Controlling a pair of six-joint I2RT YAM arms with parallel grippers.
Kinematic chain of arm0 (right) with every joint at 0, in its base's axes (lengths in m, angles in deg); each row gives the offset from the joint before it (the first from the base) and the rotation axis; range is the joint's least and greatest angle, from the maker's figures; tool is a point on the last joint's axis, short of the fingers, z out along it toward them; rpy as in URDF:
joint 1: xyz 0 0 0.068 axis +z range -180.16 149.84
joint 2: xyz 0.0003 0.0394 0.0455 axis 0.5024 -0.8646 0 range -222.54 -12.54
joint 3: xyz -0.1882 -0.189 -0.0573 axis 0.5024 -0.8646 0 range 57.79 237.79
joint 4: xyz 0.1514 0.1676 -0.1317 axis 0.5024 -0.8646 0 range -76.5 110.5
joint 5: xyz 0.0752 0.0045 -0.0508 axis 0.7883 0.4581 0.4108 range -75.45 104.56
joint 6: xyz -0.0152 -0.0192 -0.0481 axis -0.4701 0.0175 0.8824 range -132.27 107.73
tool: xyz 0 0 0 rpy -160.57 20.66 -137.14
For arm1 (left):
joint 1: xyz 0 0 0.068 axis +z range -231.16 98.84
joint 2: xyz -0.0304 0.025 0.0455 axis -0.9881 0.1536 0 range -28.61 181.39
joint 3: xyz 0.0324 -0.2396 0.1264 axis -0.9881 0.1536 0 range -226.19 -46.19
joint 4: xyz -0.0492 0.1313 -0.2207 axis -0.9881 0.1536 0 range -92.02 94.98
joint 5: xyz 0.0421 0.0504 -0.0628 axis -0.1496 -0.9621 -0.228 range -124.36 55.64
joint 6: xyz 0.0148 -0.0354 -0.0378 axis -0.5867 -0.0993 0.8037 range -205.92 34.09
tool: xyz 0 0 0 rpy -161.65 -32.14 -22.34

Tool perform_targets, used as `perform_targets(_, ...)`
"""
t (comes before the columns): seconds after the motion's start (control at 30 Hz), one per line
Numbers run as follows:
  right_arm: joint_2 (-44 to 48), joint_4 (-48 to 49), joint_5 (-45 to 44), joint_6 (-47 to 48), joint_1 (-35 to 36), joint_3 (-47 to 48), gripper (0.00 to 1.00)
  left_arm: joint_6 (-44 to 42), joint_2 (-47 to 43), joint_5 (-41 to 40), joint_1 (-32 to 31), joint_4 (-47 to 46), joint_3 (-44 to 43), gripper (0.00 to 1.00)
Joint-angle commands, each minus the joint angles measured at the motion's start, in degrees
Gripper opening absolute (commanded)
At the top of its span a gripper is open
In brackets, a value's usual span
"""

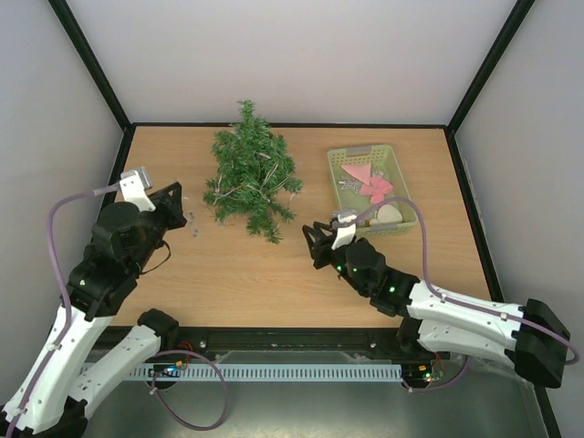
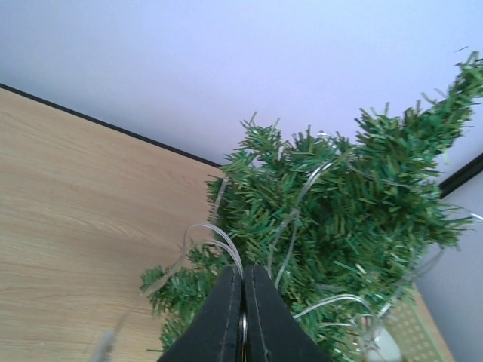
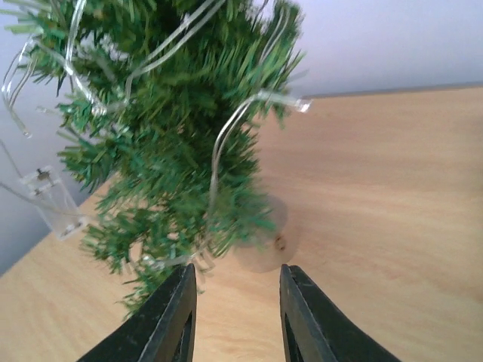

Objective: Decorate the small christmas tree
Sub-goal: Wrap the decoration item around the Christmas tree.

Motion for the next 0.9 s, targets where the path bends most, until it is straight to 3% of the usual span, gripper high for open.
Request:
perform_targets(0.0, -5.26, 5.89, 6.84, -12.57, 0.37, 2.07, 0.29, -3.78, 1.68, -4.42, 0.34, -0.60, -1.67, 0.02)
perform_targets(0.2, -11.69, 7.49, 5.78, -14.17, 2.84, 4.17, 0.31, -1.29, 2.00, 4.44, 0.34, 2.51, -4.61, 0.02)
perform_targets(0.37, -12.56, 8.56, 5.47, -15.12, 2.88, 4.63, 0.33, 0.40, -0.53, 13.39, 0.34, 6.37, 0.47, 0.02)
perform_targets(0.63, -17.85, 10.12, 1.90, -29.93, 2.93, 7.57, 0.29, -0.61, -2.93, 19.65, 0.34, 10.12, 3.74, 0.02)
perform_targets(0.87, -24.31, 11.12, 1.13, -35.93, 3.05, 11.44, 0.22, -2.97, -3.67, 24.69, 0.34, 13.32, 3.45, 0.02)
